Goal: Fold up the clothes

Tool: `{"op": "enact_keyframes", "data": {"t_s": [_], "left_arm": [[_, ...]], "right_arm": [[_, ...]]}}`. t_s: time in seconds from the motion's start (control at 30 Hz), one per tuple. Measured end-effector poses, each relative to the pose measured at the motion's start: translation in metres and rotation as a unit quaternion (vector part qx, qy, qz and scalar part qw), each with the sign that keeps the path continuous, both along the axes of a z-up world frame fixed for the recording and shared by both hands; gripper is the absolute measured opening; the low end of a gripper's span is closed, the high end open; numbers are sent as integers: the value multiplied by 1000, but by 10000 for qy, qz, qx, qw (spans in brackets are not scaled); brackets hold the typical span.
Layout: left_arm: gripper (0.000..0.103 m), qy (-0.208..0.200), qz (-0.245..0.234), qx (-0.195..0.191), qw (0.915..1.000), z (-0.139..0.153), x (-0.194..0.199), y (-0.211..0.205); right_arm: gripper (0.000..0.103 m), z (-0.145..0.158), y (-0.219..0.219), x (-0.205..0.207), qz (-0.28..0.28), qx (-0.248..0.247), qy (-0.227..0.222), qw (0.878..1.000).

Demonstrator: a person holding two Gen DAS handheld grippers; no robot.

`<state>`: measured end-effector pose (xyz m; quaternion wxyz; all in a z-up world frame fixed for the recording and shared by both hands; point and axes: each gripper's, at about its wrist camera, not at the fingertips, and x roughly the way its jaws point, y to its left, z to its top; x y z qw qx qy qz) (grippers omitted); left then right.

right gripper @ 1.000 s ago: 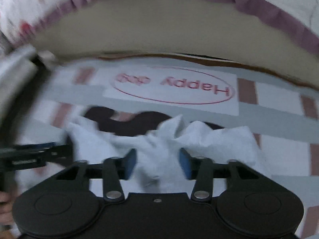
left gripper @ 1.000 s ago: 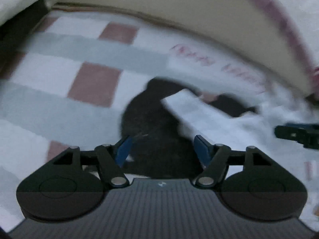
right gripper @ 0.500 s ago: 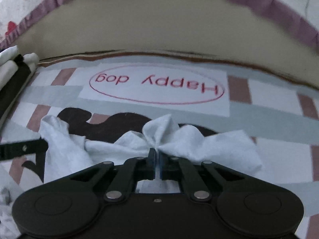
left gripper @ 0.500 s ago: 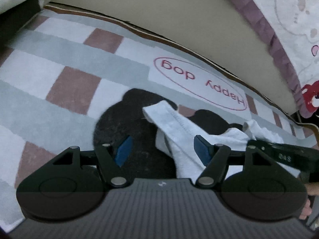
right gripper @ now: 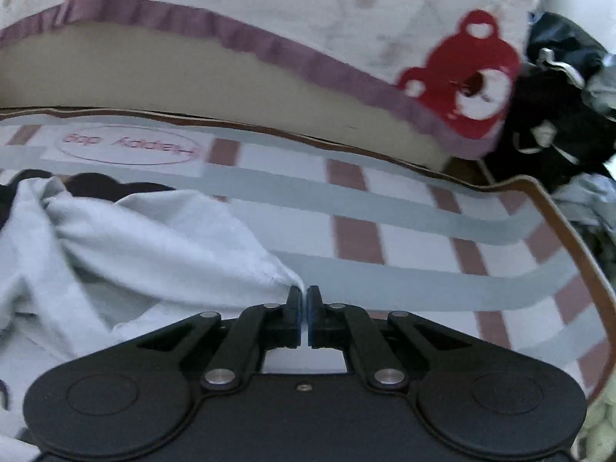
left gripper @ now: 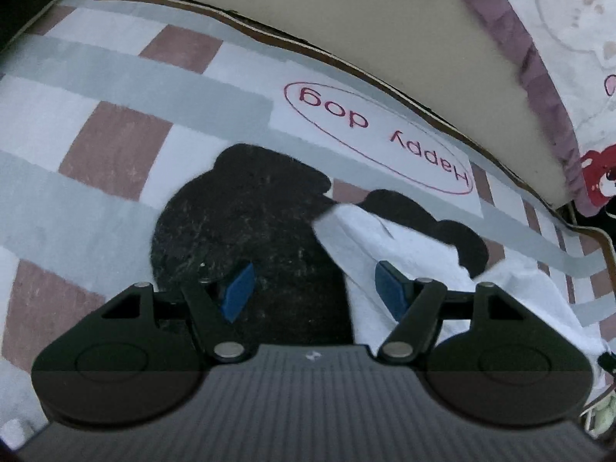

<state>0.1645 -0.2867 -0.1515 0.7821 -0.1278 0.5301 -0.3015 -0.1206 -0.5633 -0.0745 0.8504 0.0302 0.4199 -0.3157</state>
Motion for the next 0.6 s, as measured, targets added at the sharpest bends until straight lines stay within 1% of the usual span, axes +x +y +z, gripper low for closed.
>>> {"op": "enact_keyframes", "data": {"t_s": [0.1,0.17,0.23,0.27,0.3,0.33,0.37,0.4,0.47,0.5,0.53,0.6], "left_arm": [[75,198,-36,-244,9995,-3,2,-4],[75,330,-60,-406,9986,-5,3,-7],[75,472,-285,-662,9963,-7,0,-13],[72,491,-441,-754,9950,-7,-4,-16],[60,435,-604,-791,9941,-6,-8,-19],[41,282,-640,-664,9953,-2,-13,-21],[3,112,-647,-503,9966,3,-18,-23],[2,-58,-654,-341,9973,8,-23,-25],[2,-693,-353,-65,9969,30,-29,-16],[2,-1062,-174,-6,9942,45,-33,-8],[2,-1437,8,36,9896,61,-36,2],[2,-2118,497,-80,9760,97,-41,28]], "right_arm": [[3,10,-12,-6,-197,-220,-279,9992],[3,18,-17,-6,-164,-295,-462,9984],[3,26,-22,-5,-62,-303,-601,9977],[3,30,-23,-3,-16,-316,-629,9975],[3,33,-24,-2,24,-333,-656,9973],[2,36,-24,-2,66,-374,-678,9970],[2,40,-24,-1,113,-432,-697,9966],[2,43,-24,0,178,-545,-677,9961],[2,51,-23,1,320,-890,-571,9939],[2,54,-21,2,377,-1106,-511,9918],[2,59,-22,2,377,-1236,-530,9902],[2,70,-28,-1,265,-1236,-789,9888]]}}
